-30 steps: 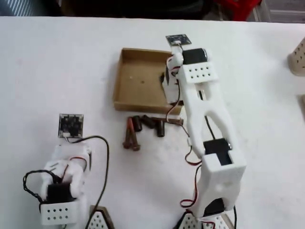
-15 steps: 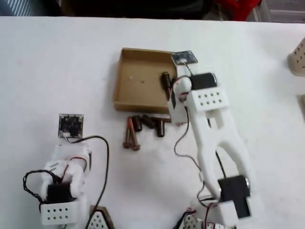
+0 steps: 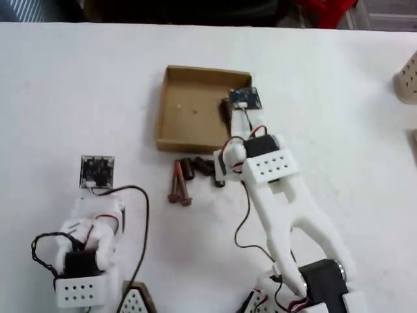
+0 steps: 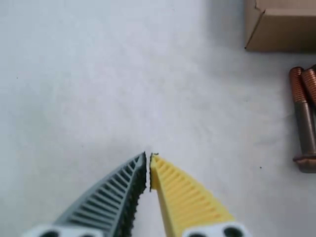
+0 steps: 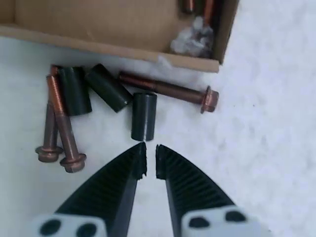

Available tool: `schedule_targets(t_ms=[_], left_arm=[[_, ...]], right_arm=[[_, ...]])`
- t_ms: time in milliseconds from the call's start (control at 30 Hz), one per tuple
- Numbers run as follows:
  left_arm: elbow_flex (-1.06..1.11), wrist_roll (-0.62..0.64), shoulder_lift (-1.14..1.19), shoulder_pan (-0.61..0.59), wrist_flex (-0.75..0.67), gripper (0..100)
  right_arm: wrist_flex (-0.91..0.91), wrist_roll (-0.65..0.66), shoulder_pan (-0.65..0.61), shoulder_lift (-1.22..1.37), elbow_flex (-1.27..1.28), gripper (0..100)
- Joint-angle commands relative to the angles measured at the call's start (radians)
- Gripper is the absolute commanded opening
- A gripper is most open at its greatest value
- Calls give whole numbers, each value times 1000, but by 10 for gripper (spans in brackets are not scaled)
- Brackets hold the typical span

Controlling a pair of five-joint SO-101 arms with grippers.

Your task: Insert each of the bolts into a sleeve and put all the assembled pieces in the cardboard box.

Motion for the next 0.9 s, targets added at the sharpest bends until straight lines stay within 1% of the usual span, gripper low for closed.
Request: schedule_targets(t_ms=[0,167,300,533,700,867], left_arm=[[-2,-11,-5,-13,3,43],[-2,-11,-5,-15,3,43],[-2,-11,-5,-15,3,43],[-2,-11,-5,-15,3,43],[-2,-11,-5,-15,3,43],[-2,-11,-5,-15,3,42]], right_arm=[[-61,-31,-38,-33,3,20],[-127,-31,-62,125,14,85],[-196,-35,-56,246,0,77],[-231,-31,-50,335,-48,77],[-318,-29,-50,429,-57,77],[-305,-29,-35,461,-78,67]])
